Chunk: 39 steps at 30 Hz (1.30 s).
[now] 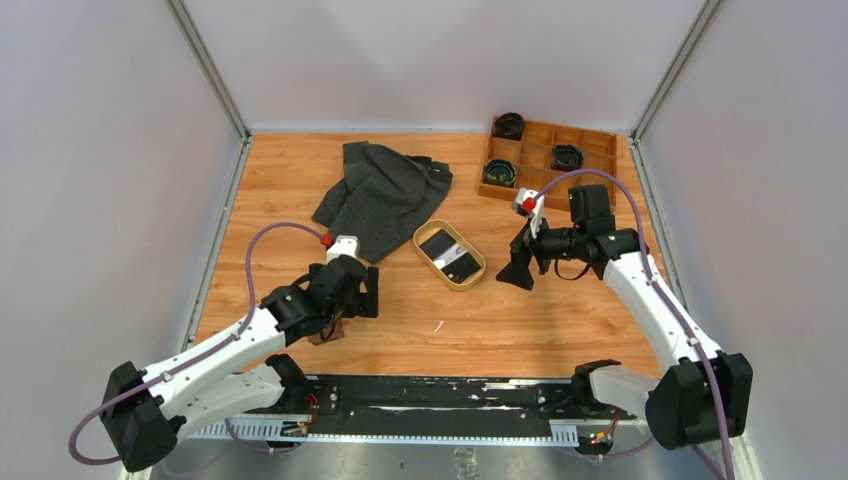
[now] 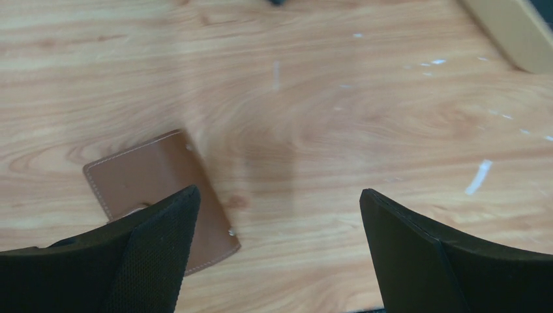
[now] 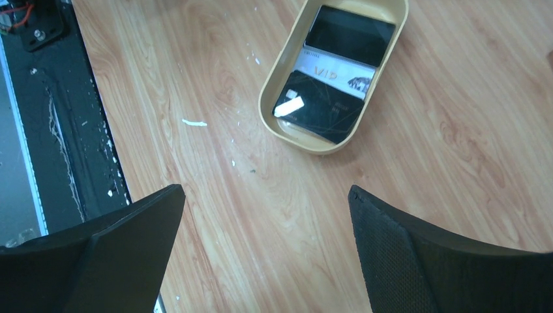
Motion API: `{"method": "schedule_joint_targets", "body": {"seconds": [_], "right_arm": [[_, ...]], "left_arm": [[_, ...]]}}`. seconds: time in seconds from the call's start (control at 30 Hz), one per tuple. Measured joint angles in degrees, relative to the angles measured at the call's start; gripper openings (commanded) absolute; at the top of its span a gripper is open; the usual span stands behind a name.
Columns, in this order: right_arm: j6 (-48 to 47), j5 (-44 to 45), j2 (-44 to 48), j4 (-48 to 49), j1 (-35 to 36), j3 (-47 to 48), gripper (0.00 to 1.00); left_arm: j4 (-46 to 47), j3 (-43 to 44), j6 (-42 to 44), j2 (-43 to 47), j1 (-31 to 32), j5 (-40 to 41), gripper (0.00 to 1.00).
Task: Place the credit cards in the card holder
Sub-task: Move the card holder to the center of the board.
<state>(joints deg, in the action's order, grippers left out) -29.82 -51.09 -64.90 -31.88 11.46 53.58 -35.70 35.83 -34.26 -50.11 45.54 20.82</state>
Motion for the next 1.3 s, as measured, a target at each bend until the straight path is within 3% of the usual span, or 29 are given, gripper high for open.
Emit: {"method": "schedule_joint_targets", "body": {"seconds": [0.2,0.53,0.8,1.07,1.3], "right_arm": [[-1.4,0.2,-0.2,0.5,0.0,-3.0,1.00],[-2.0,0.3,-0.6,0.8,0.0,-3.0,1.00],[-2.5,0.7,-1.5,0.8,0.1,-3.0,1.00],[-2.7,1.2,-1.5,0.8,0.2,-3.0,1.00],[-2.8,1.2,-1.5,0.8,0.2,-3.0,0.99]], "left_arm": [[3.1,-8.9,-7.7,0.8,0.0,8.1,0.76],[2.5,-11.6,-15.8,0.4,-7.1,14.6,0.73],[2.2,-9.0,-15.9,-11.5,-9.2,16.7,0.70],[3.5,-6.6,-14.4,-16.0,-9.2,16.3,0.46],[4.5,-6.5,-10.9,-16.0,-9.2,14.1,0.38]]}}
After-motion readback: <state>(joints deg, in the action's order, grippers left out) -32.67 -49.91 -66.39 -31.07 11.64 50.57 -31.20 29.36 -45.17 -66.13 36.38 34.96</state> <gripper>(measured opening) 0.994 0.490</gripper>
